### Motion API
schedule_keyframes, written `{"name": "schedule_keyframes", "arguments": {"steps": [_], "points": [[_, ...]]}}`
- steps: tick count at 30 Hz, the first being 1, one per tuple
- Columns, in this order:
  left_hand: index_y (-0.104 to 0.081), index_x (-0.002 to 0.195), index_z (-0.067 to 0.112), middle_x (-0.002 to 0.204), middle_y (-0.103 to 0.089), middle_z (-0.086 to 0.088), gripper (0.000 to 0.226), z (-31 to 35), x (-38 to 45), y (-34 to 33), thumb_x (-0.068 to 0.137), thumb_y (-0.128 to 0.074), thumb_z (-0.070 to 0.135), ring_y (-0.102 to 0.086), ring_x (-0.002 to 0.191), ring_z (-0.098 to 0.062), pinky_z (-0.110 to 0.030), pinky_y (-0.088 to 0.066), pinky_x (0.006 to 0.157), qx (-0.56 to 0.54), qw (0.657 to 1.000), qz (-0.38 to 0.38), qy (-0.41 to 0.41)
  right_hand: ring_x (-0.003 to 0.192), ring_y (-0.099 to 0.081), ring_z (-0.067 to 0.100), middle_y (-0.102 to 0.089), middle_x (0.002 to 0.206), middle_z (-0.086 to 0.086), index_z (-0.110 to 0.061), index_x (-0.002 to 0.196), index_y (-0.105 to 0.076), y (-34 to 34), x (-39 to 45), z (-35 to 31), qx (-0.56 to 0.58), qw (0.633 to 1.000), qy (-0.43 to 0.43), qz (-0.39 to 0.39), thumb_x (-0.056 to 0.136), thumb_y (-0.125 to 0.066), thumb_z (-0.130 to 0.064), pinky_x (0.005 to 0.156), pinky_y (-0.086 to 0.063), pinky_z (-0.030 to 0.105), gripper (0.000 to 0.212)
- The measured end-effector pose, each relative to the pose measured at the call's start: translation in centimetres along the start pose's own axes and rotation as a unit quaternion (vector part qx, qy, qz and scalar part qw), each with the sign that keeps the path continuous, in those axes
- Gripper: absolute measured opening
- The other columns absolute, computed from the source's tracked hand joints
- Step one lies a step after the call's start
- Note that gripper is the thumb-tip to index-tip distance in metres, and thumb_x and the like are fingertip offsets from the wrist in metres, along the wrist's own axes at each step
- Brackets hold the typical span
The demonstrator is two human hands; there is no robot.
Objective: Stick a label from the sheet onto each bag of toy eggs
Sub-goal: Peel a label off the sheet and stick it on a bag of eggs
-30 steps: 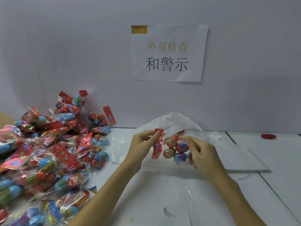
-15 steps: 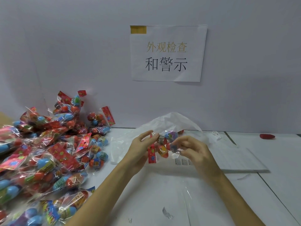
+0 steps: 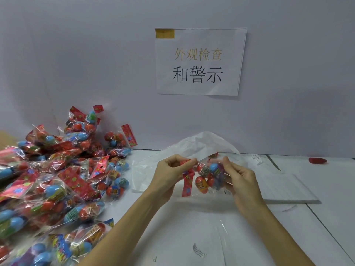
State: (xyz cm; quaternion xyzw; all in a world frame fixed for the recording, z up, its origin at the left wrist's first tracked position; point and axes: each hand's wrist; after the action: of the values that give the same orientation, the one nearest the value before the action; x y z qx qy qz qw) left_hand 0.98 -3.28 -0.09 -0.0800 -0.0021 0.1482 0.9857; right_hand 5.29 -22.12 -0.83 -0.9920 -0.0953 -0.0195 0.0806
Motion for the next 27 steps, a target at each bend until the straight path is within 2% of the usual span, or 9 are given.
{"name": "schedule_keyframes", "arguments": {"steps": [4, 8, 12, 14, 16, 20, 22, 25, 27], "points": [[-0.069, 0.084, 0.007, 0.094, -0.077, -0.018, 0.023, -0.5, -0.1, -0.2, 0.085, -0.079, 0.027, -0.076, 0.084, -0.024, -0.024, -0.059, 0.068, -0.018, 0.999, 0.037, -0.018, 0.095, -0.078, 0.026, -0.081, 0.102, 0.009, -0.014, 0.115, -0.078, 0.1, -0.2, -0.2, -0.010, 0.999, -0.013, -0.040, 0.100, -0.059, -0.044, 0.079, -0.060, 0.037, 0.039], [-0.065, 0.097, 0.002, 0.103, -0.073, -0.024, 0.019, -0.2, 0.0, 0.3, 0.093, -0.076, 0.017, -0.074, 0.083, -0.023, -0.028, -0.060, 0.073, -0.042, 0.997, 0.053, -0.027, 0.097, -0.079, 0.028, -0.080, 0.103, 0.013, -0.008, 0.124, -0.069, 0.0, -0.2, -0.3, 0.017, 0.996, -0.017, -0.086, 0.085, -0.075, -0.033, 0.078, -0.065, 0.034, 0.046], [-0.066, 0.123, 0.014, 0.114, -0.074, -0.011, 0.042, 0.3, -0.1, 0.3, 0.091, -0.073, 0.042, -0.071, 0.097, -0.023, -0.032, -0.058, 0.080, 0.058, 0.998, -0.026, 0.000, 0.092, -0.078, 0.018, -0.081, 0.098, 0.002, -0.024, 0.113, -0.078, 0.0, -0.1, 0.3, -0.091, 0.993, 0.023, -0.072, 0.078, -0.075, -0.057, 0.075, -0.063, 0.028, 0.048], [-0.077, 0.112, 0.013, 0.105, -0.077, -0.011, 0.042, 0.2, -0.2, 0.3, 0.089, -0.072, 0.048, -0.069, 0.090, -0.019, -0.028, -0.057, 0.077, 0.091, 0.994, -0.065, -0.010, 0.090, -0.078, 0.014, -0.081, 0.093, -0.003, -0.027, 0.104, -0.080, 0.1, 0.0, 0.6, -0.141, 0.986, 0.038, -0.074, 0.077, -0.068, -0.068, 0.075, -0.062, 0.026, 0.050], [-0.082, 0.095, 0.010, 0.098, -0.078, -0.013, 0.035, -0.1, -0.3, 0.3, 0.088, -0.075, 0.044, -0.067, 0.087, -0.019, -0.026, -0.056, 0.073, 0.078, 0.995, -0.056, -0.020, 0.088, -0.078, 0.013, -0.080, 0.089, -0.004, -0.026, 0.098, -0.080, 0.2, 0.0, 0.9, -0.167, 0.981, 0.043, -0.086, 0.087, -0.058, -0.066, 0.076, -0.062, 0.027, 0.047], [-0.083, 0.082, 0.015, 0.095, -0.079, -0.010, 0.030, 0.0, -0.1, 0.6, 0.082, -0.078, 0.045, -0.066, 0.086, -0.018, -0.025, -0.054, 0.069, 0.056, 0.998, -0.032, -0.027, 0.093, -0.077, 0.011, -0.081, 0.094, -0.005, -0.026, 0.108, -0.078, 0.3, 0.3, 0.7, -0.193, 0.975, 0.018, -0.109, 0.100, -0.041, -0.060, 0.084, -0.062, 0.034, 0.051], [-0.083, 0.082, 0.018, 0.093, -0.079, -0.007, 0.033, 0.2, -0.2, 0.5, 0.078, -0.077, 0.050, -0.066, 0.081, -0.012, -0.020, -0.054, 0.066, 0.061, 0.997, -0.020, -0.041, 0.079, -0.074, 0.007, -0.077, 0.081, -0.004, -0.020, 0.098, -0.077, 0.3, 0.2, 0.6, -0.239, 0.966, 0.051, -0.084, 0.099, -0.039, -0.060, 0.072, -0.059, 0.027, 0.055], [-0.083, 0.082, 0.025, 0.094, -0.078, 0.002, 0.029, 0.2, -0.6, 0.1, 0.074, -0.078, 0.053, -0.067, 0.085, -0.008, -0.017, -0.052, 0.069, 0.071, 0.994, -0.001, -0.080, 0.050, -0.054, 0.001, -0.056, 0.051, -0.014, -0.022, 0.067, -0.059, 0.5, -0.1, 0.4, -0.316, 0.936, 0.153, -0.024, 0.096, -0.041, -0.058, 0.049, -0.040, 0.014, 0.049], [-0.084, 0.086, 0.032, 0.104, -0.075, 0.012, 0.028, 0.2, -0.7, -0.1, 0.074, -0.079, 0.057, -0.067, 0.097, -0.008, -0.021, -0.050, 0.080, 0.068, 0.992, 0.006, -0.108, 0.050, -0.059, -0.001, -0.060, 0.052, -0.020, -0.027, 0.082, -0.071, 0.7, -0.2, 0.2, -0.277, 0.948, 0.149, -0.042, 0.098, -0.042, -0.054, 0.051, -0.045, 0.013, 0.043]]}}
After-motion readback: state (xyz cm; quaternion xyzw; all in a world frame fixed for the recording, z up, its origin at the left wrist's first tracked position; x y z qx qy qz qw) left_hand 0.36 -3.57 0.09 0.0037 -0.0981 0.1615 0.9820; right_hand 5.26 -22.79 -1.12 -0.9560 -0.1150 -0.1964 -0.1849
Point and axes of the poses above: each hand's wrist, its own x-axis towards the middle knuckle, its own y-axis out of the back of the hand, z = x × y
